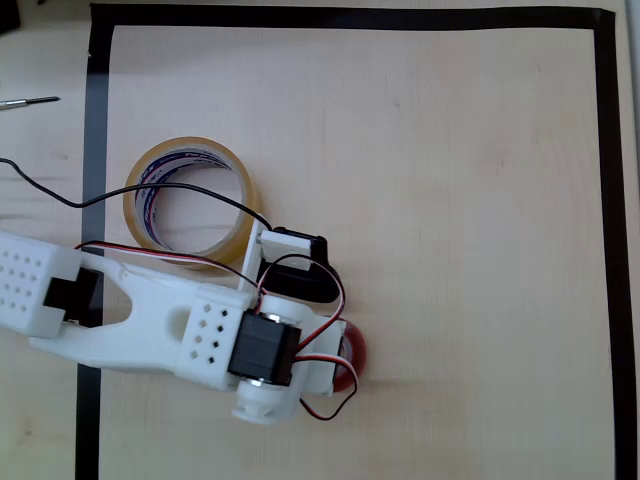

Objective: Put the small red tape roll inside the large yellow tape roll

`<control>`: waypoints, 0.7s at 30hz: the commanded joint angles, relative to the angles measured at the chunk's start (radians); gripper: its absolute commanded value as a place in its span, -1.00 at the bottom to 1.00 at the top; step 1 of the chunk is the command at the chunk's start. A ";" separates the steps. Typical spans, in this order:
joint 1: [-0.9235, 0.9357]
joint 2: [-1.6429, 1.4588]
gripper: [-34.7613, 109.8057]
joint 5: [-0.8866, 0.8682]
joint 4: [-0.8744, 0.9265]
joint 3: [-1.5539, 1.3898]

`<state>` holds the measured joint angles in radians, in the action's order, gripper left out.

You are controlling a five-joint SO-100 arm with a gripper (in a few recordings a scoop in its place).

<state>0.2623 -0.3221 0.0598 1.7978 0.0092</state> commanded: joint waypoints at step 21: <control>-0.276 -1.407 -0.52 -0.038 -0.021 -1.068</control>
<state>0.0460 -1.3790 0.0383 1.7978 -0.7992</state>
